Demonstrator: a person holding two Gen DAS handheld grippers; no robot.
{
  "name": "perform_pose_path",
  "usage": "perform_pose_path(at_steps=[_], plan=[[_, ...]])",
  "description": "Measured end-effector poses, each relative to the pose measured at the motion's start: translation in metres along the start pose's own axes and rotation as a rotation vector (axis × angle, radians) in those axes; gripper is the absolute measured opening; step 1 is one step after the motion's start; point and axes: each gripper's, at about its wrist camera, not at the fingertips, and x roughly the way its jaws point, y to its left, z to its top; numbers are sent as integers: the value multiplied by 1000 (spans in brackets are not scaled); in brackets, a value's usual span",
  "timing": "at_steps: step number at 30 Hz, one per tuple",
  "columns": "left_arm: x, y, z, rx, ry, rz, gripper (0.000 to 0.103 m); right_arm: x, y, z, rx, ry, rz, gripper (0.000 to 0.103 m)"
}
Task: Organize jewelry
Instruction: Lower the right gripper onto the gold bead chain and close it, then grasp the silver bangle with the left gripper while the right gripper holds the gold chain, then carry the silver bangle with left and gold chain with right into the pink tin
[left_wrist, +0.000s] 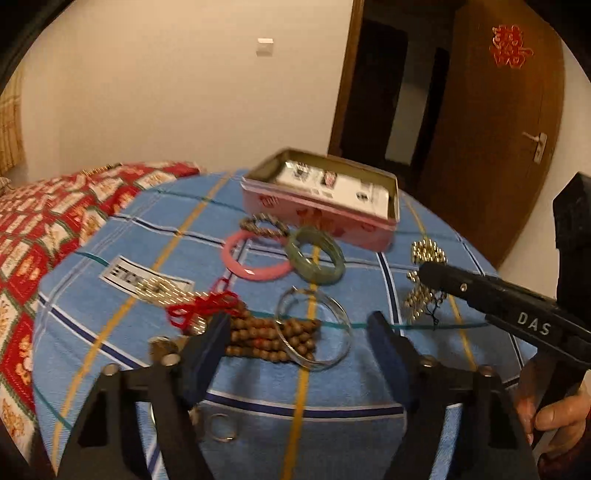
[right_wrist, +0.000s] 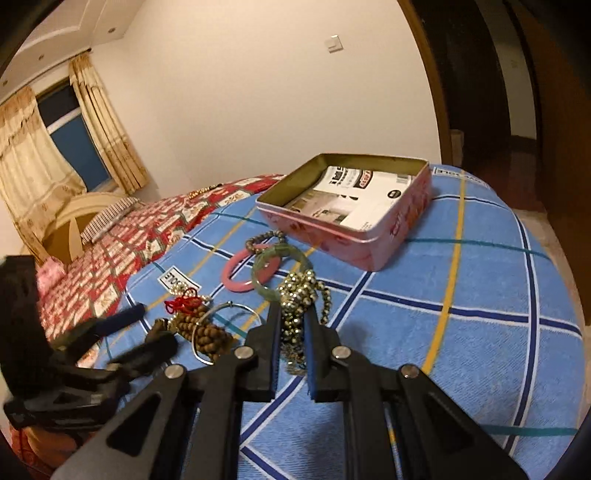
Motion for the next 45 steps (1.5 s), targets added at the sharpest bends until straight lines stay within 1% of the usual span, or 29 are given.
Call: perform_pose_path(at_steps=[7, 9, 10, 11, 12, 13, 14, 15, 16, 17, 18, 20, 24, 28, 31, 33, 38, 42, 45], plan=[[21, 2, 0, -63, 93, -47, 73, 3, -6, -1, 28, 15, 37, 14], [28, 0, 0, -63, 120, -46, 73, 4, -8, -1, 41, 20, 45, 14], [28, -1, 0, -62, 119, -46, 73, 4, -9, -1, 48, 21, 50, 14], [28, -1, 0, -61, 117, -46, 70, 4, -11, -2, 55, 20, 53, 14], [28, -2, 1, -58, 118, -33, 57, 4, -11, -2, 60, 19, 56, 14], [29, -1, 1, -57, 122, -24, 50, 4, -12, -2, 64, 19, 58, 14], [31, 0, 0, -61, 129, -13, 40, 4, -13, -1, 68, 19, 60, 14], [32, 1, 0, -64, 135, -12, 33, 4, -13, -2, 72, 19, 62, 14], [32, 3, 0, -68, 137, -13, 30, 4, -14, -2, 76, 19, 63, 14], [32, 4, 0, -71, 135, -17, 24, 4, -15, -2, 79, 19, 65, 14], [30, 4, -1, -71, 131, -23, 21, 4, -15, -2, 83, 19, 66, 14], [28, 2, 0, -60, 117, -25, 19, 3, -16, -2, 88, 15, 67, 14], [21, -8, 0, -11, 76, -22, 11, 1, -16, -1, 89, 7, 66, 14], [19, -10, 1, 7, 64, -28, 10, 1, -17, -2, 94, 6, 62, 14], [19, -11, 1, 12, 59, -37, 8, 1, -18, -2, 98, 2, 59, 14], [14, -16, 1, 35, 36, -50, 5, 0, -18, -2, 98, -2, 59, 14], [9, -22, 3, 56, 6, -60, 5, -4, -17, -1, 89, -28, 59, 14], [-3, -20, 9, 43, -45, -76, 5, -13, -14, 1, 79, -72, 61, 14], [-15, -17, 21, 34, -105, -86, 5, -16, -7, 9, 33, -94, 42, 14]])
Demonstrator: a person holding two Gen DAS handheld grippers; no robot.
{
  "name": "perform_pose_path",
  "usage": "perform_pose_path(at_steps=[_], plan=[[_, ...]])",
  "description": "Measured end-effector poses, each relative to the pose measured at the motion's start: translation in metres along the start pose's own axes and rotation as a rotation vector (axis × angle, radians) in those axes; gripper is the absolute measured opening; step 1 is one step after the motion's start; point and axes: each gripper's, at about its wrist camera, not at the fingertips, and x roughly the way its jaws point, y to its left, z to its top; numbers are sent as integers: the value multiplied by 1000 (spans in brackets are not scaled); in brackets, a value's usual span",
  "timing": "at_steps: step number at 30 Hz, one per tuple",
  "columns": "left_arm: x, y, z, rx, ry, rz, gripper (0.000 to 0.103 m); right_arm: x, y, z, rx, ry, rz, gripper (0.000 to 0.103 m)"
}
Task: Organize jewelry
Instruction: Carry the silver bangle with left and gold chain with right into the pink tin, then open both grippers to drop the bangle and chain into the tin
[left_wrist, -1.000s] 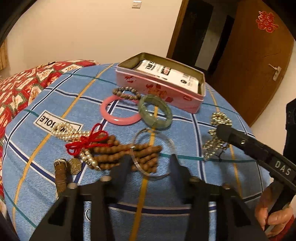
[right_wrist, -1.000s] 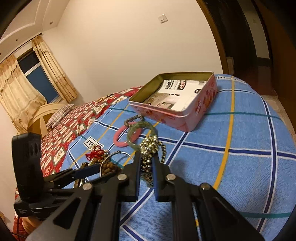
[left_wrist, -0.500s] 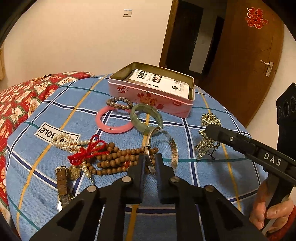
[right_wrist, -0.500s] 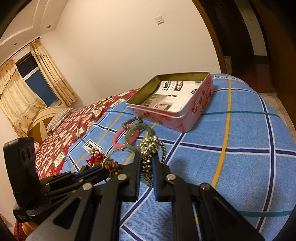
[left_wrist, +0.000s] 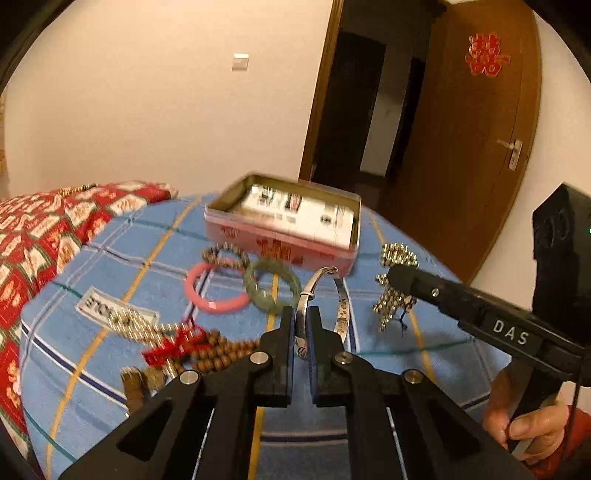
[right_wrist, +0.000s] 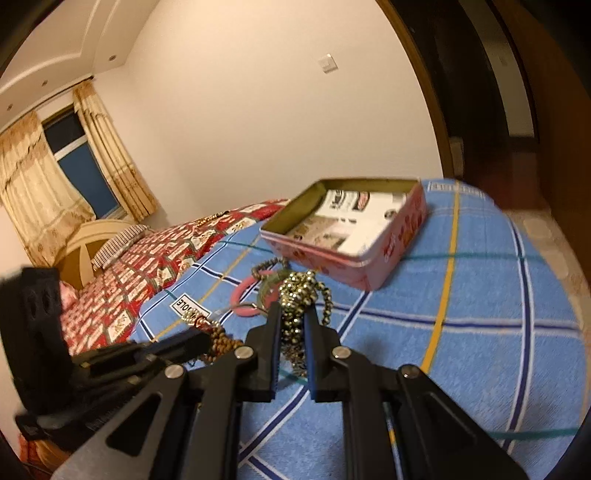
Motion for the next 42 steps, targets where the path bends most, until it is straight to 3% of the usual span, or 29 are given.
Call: perform_pose_path(at_steps=[4, 9, 15, 25, 35, 37, 39, 40, 42], plan=[[-4, 4, 18, 4, -55, 14, 5, -2, 1, 19, 3, -35, 14, 14], [12, 11, 51, 3, -93, 23, 5, 9, 0, 54, -38, -105, -30, 14], [52, 23, 85, -1, -79, 29, 5, 56, -15, 84, -44, -104, -106, 14], [141, 28, 104, -1, 49, 8, 5, 105, -45, 88, -16, -16, -165, 14], [178, 26, 102, -6, 151, 98, 6, 117, -58, 81, -24, 63, -198, 18], [180, 26, 104, 2, 161, 113, 10, 118, -59, 82, -23, 68, -208, 19], [180, 24, 107, 14, 155, 142, 36, 116, -61, 83, -6, 65, -196, 25], [177, 24, 108, 17, 143, 169, 44, 115, -62, 84, 4, 58, -186, 38], [166, 27, 111, -5, 106, 185, 68, 108, -63, 86, 16, 27, -201, 41]])
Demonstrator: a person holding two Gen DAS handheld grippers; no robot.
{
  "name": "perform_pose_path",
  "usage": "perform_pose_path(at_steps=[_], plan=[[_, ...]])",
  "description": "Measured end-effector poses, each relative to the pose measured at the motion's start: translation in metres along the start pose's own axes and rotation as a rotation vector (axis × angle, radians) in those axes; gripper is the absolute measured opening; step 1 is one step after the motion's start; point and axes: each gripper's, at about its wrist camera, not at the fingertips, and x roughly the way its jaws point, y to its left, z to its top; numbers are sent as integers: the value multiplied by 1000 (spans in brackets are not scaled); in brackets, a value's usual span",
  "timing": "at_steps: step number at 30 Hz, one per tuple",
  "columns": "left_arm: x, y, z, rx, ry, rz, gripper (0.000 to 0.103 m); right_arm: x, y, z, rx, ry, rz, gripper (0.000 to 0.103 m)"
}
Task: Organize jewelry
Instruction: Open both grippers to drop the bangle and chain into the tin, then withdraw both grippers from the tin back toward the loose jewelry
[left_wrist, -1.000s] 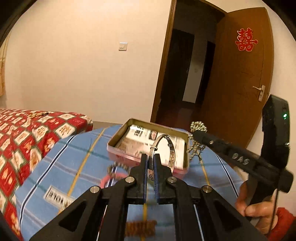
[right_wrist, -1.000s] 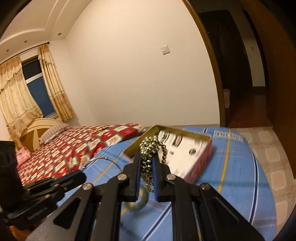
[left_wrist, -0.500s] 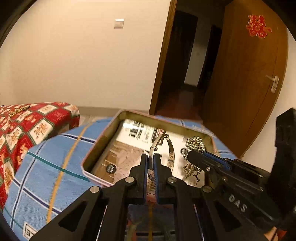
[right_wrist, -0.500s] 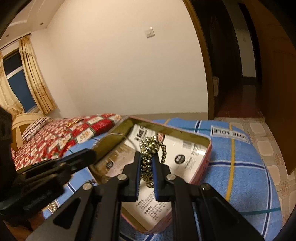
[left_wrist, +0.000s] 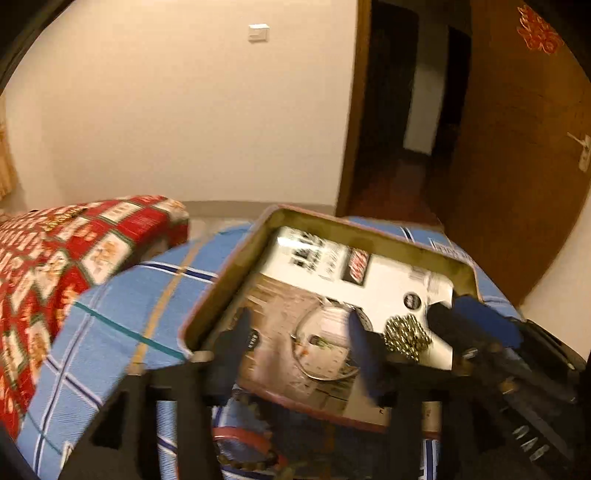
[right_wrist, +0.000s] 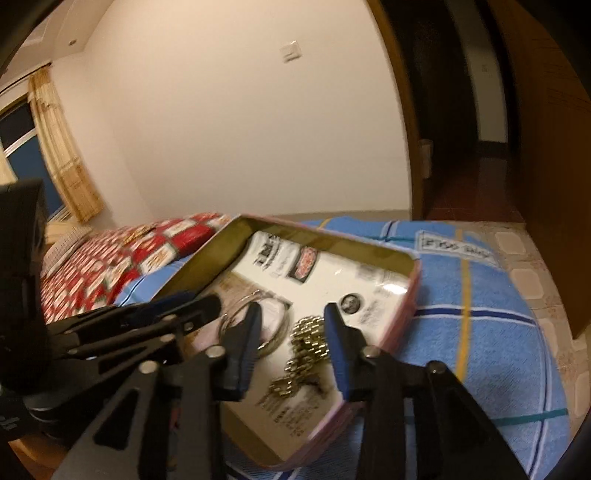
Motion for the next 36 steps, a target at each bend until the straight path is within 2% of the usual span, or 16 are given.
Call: perform_pose_path(at_steps=[1, 2, 4, 7, 11, 15, 19, 27, 36], plan=[[-9, 5, 0, -25, -21, -10, 69, -5, -2, 2, 13, -26, 3, 47], [-16, 9, 1, -41, -36, -20, 69, -11, -4, 3, 28, -56, 5, 61], [-38, 19, -1, -72, -76, -14, 69, -27, -8, 3, 48, -140, -18, 72], [-72, 33, -12, -100, -138, 70, 69, -43, -3, 2, 21, -221, -78, 72], [-112, 55, -40, -171, -180, 105, 69, -52, 2, -2, -1, -273, -126, 72], [-132, 76, -70, -236, -193, 147, 69, -55, 8, -7, -28, -259, -138, 72], [-141, 86, -96, -280, -184, 173, 69, -64, 14, -22, -8, -211, -98, 72], [-152, 94, -131, -276, -156, 211, 69, -75, 31, -47, -9, -153, -56, 73], [-176, 126, -159, -320, -157, 251, 69, -76, 46, -62, -55, -114, -18, 73]])
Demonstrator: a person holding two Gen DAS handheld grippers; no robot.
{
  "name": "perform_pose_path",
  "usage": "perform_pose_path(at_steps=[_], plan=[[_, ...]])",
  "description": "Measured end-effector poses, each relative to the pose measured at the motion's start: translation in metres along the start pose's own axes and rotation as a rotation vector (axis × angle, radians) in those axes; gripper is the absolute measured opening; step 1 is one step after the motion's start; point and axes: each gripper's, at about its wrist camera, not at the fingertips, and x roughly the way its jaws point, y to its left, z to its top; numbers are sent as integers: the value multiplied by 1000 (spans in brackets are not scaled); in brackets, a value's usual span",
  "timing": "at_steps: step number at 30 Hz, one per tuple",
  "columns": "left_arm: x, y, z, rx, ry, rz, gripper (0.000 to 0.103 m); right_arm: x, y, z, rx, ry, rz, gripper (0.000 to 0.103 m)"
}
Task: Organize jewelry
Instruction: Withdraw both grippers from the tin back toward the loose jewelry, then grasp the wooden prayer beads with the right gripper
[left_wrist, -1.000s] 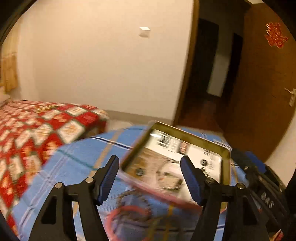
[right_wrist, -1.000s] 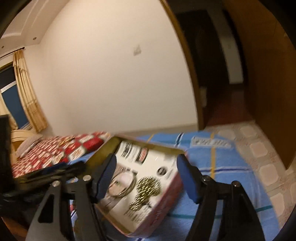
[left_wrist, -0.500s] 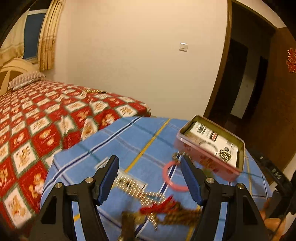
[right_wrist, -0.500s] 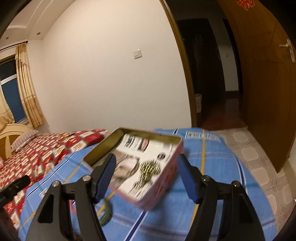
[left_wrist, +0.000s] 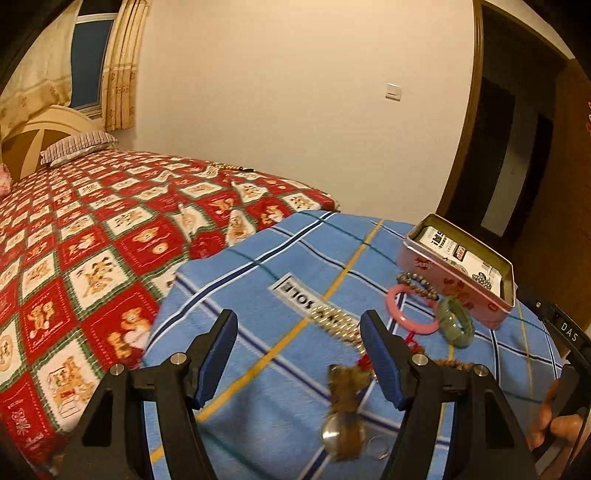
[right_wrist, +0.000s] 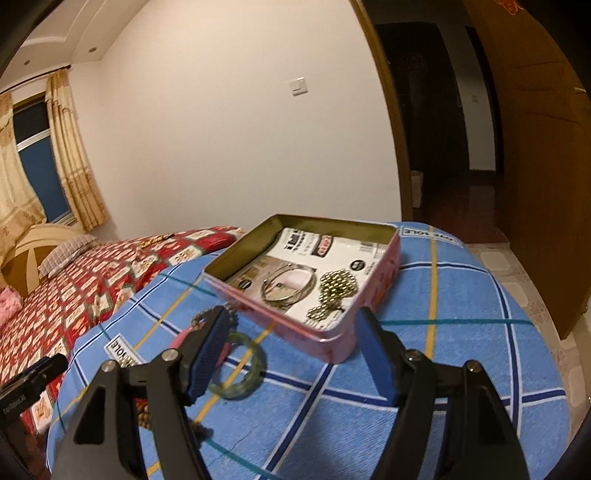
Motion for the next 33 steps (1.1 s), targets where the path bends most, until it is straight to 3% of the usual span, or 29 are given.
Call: perform_pose_path(at_steps=[6, 10, 13, 20, 28, 31, 33], plan=[[-9, 12, -8, 24, 16, -24, 69, -2, 16, -8, -53, 23, 61, 73], [-18, 15, -16, 51, 50, -112, 69, -2, 26, -13, -90, 49, 126, 73], [-22, 12, -20, 79, 65, -154, 69, 1, 36, -18, -122, 93, 198, 73], [-21, 8, -23, 104, 75, -144, 69, 17, 81, -40, -316, 262, 339, 73], [-19, 8, -24, 99, 83, -144, 69, 48, 95, -56, -393, 429, 306, 74], [-18, 7, -24, 97, 90, -142, 69, 51, 97, -58, -409, 450, 310, 74], [-18, 6, -24, 99, 91, -144, 69, 49, 98, -60, -441, 444, 291, 55]])
